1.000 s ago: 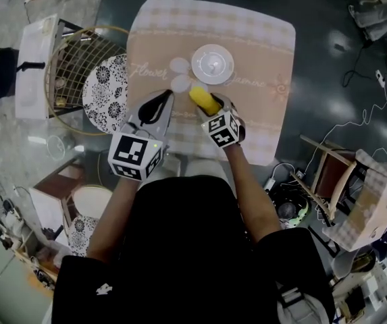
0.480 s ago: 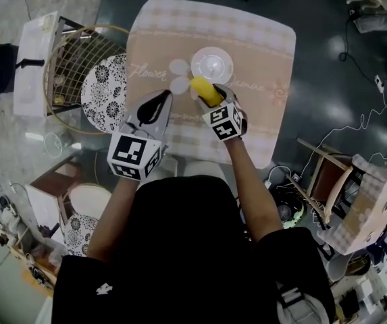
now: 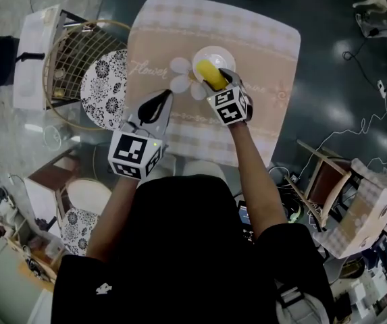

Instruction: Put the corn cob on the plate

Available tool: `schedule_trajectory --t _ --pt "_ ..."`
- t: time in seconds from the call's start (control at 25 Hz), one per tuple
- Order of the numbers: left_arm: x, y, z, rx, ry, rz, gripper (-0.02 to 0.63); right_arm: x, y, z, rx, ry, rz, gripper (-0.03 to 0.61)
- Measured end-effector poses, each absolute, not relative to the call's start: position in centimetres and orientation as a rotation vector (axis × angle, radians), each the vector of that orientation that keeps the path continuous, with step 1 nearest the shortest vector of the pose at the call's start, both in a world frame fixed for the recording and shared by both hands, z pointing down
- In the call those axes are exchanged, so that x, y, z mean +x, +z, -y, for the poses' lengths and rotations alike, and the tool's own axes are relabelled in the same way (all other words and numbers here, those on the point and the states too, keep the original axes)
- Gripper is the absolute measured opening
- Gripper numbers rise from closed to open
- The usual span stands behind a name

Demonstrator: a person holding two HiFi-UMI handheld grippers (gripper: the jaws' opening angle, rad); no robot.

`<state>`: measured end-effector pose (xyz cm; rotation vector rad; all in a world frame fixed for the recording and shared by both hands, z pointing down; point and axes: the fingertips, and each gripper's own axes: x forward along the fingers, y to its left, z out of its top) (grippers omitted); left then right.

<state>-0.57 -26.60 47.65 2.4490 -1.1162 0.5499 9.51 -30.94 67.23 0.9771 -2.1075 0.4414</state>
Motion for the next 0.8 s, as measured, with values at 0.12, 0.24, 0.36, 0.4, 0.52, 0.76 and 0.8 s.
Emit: schedule_trajectory --t 0.12,0.24,0.36,0.4,0.52,0.76,0.8 --pt "-0.4 47.9 26.7 2.437 0.555 1.123 0.003 9.9 67.6 32.1 0.973 0.439 2.099 0.25" --pt "-0.4 48.1 26.8 2.427 0.565 1.127 0.003 10.1 68.2 33.2 0.967 0.438 2.09 0.25" --pt "-0.4 48.3 26.8 2.418 0.575 1.13 0.003 10.2 68.7 34.0 0.962 0.448 2.083 0.25" --pt "-0.4 48.4 26.8 2.415 0.578 1.131 0.003 10.1 68.9 34.2 0.958 0.451 2.081 0.25" --pt "-0.4 48.7 26.7 2.41 0.589 1.129 0.003 10.0 69.7 34.6 0.944 0.475 2.078 0.25" --pt "-0.2 48.7 26.7 2.405 0.596 1.133 0.003 10.1 70.6 34.7 0.923 0.494 2.062 0.25" --pt "-0.1 48.7 26.7 2.406 0.598 1.133 0.003 10.1 70.7 34.7 0.921 0.495 2.061 0.25"
